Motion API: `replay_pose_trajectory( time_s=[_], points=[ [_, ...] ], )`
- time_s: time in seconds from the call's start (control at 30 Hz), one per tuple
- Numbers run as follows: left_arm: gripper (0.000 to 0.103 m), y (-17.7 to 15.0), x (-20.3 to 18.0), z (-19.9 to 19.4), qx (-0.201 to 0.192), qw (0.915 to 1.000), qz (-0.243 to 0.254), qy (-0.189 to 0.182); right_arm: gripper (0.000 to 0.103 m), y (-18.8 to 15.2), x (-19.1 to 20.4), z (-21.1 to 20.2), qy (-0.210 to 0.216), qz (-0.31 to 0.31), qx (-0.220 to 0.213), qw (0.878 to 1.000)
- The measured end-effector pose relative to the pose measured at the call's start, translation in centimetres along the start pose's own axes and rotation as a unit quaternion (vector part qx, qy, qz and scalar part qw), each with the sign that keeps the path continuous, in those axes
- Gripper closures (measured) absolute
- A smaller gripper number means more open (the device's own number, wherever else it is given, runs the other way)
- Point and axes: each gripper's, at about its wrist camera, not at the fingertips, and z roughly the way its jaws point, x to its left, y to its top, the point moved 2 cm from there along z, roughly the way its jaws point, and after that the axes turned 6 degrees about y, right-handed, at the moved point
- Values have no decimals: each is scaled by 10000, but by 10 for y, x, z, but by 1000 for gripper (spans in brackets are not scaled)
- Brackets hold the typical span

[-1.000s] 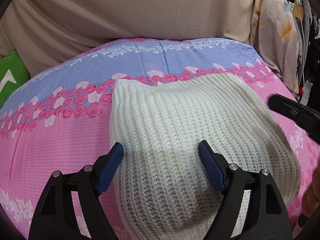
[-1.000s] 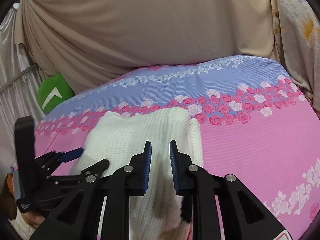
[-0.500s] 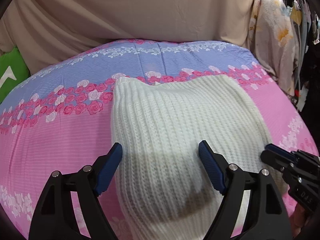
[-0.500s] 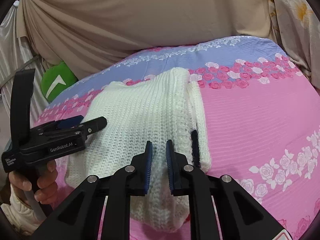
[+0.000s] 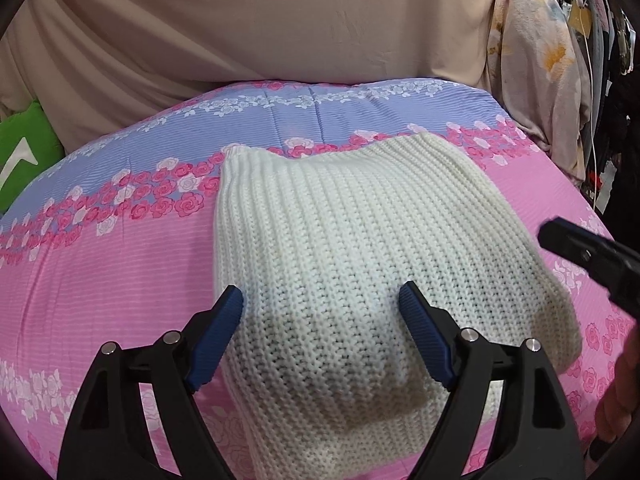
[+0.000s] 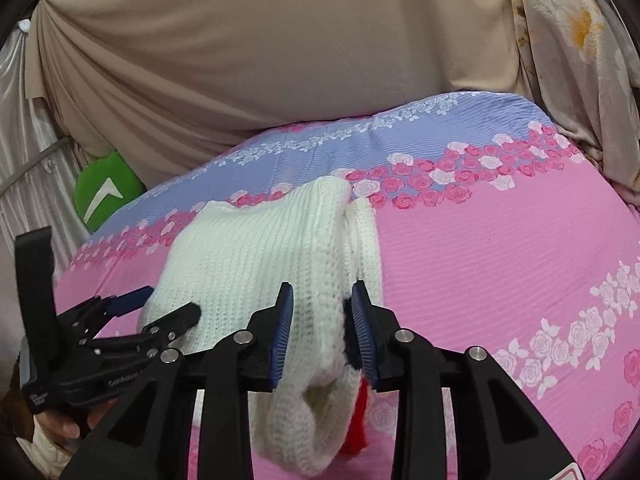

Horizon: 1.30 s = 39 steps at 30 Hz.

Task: Fold small clothes

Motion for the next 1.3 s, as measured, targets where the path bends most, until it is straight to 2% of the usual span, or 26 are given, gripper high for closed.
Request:
replay_pose_trajectory(
  time_s=[0.07,0.1,0.13,0.23,0.3,0.33,0.43,0.47,0.57,0.7,0.8,0.83,0.9,0.93,0.97,1.13,1.17,1.2,1.3],
  points=[
    [24,0,-2,0,-9,10000,17,41,66,3,-11,29,107,140,372,9992],
    [24,0,-2,0,-12,10000,21,50,72,1,-12,39,165,184,512,9984],
    [24,0,-2,1,-11,10000,22,65,73,1,-13,46,175,188,566,9981],
    [24,0,0,1,-2,10000,14,66,91,12,0,25,261,30,141,9996],
    [22,0,0,2,4,10000,-7,63,92,20,3,5,523,62,-196,9984],
    [22,0,0,2,-4,10000,-7,66,92,20,-1,6,551,125,-185,9982],
    [21,0,0,4,2,10000,5,58,91,6,-20,48,47,180,480,9987],
    [21,-1,0,4,2,10000,9,76,91,3,-23,50,192,305,410,9985],
    [21,-1,3,0,8,10000,-56,2,91,8,-14,23,203,366,152,9990],
    [21,-3,10,-22,-121,9993,-247,-245,91,-3,15,-21,232,-69,-122,9996],
    [21,-10,11,-28,-108,9995,-177,-253,91,-25,28,-30,225,-351,88,9991],
    [21,-13,9,-26,-32,9995,-139,-267,91,-33,29,-26,72,-446,205,9988],
    [21,-23,6,-12,160,9997,-65,-148,91,-48,22,-4,-499,-611,517,9955],
    [19,-26,5,-7,209,9997,-49,-72,91,-54,15,7,-588,-528,678,9946],
    [18,-29,4,-3,262,9996,-54,-48,91,-57,10,11,-477,-353,677,9959],
    [18,-29,13,-14,268,9991,-231,-232,90,-45,17,-19,-229,-231,319,9990],
    [18,-28,14,-17,238,9991,-253,-231,87,-41,18,-26,-168,-208,213,9994],
    [18,-27,15,-18,218,9991,-272,-226,84,-38,17,-31,-156,-172,108,9997],
    [18,-25,13,-19,215,9992,-264,-197,84,-27,16,-32,-255,-160,-20,9995]
  ],
)
